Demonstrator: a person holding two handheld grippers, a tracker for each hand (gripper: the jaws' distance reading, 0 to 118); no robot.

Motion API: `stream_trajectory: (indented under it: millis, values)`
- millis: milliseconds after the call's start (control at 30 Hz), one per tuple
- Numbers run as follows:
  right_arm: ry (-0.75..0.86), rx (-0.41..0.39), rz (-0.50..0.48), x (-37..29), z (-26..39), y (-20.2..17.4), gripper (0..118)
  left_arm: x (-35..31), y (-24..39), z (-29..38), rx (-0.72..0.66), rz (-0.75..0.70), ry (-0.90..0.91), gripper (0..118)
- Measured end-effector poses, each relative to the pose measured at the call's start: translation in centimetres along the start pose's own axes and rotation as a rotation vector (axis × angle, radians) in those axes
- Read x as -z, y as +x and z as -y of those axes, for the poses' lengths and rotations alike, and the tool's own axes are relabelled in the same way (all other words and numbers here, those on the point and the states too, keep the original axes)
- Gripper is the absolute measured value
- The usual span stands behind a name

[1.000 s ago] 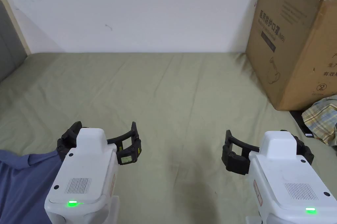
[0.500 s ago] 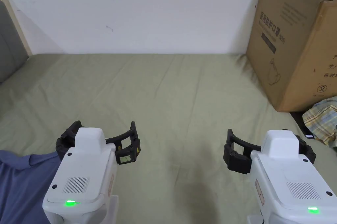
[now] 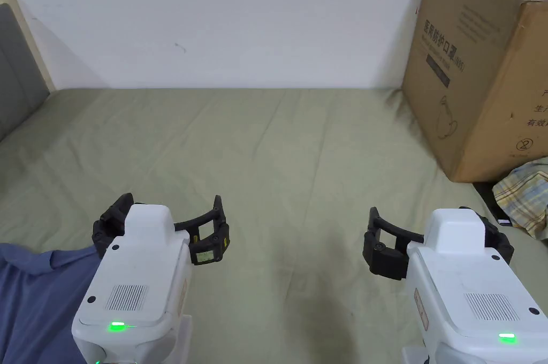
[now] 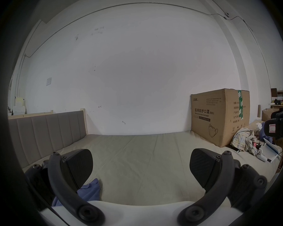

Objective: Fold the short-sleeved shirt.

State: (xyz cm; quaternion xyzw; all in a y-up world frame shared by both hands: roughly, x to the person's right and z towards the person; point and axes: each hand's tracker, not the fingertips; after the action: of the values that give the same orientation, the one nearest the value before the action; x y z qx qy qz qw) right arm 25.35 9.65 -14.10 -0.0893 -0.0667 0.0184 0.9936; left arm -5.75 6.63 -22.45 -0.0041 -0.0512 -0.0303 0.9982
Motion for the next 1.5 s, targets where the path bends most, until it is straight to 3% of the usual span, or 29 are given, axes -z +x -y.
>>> stream_trajectory:
  millis: [100,167,233,267,300,333,633,867,1500]
  values:
    - [-0.002,-0.005,0.008,0.0,-0.1,0.0,107,0.0,0.1,0.0,0.005,-0.006,-0.003,113]
    - [-0.004,-0.009,0.015,-0.1,-0.1,0.0,101,-0.2,0.1,0.0,0.000,-0.018,0.006,98]
    - [-0.004,-0.009,0.024,-0.2,-0.2,0.0,73,-0.4,0.2,-0.2,-0.005,-0.031,0.003,56]
    - [-0.004,-0.005,0.025,-0.2,-0.2,0.1,48,-0.3,0.2,-0.3,-0.006,-0.034,-0.007,33]
    - [-0.004,-0.004,0.029,-0.2,-0.2,0.1,13,-0.2,0.2,-0.3,-0.007,-0.038,-0.022,6]
    - [-0.006,-0.008,0.036,-0.1,-0.2,0.1,2,0.0,0.2,-0.3,-0.009,-0.038,-0.036,0]
    - [-0.006,-0.011,0.030,0.1,-0.3,0.5,0,0.2,-0.5,-0.3,-0.040,-0.010,-0.054,0]
    - [0.003,-0.018,-0.053,1.6,-0.9,-1.5,0,-0.7,-3.7,-0.3,-0.068,-0.088,-0.067,0]
    - [0.045,-0.060,-0.541,4.7,-2.4,-21.0,0,-13.4,-22.7,-0.1,-0.080,-0.578,-0.111,0]
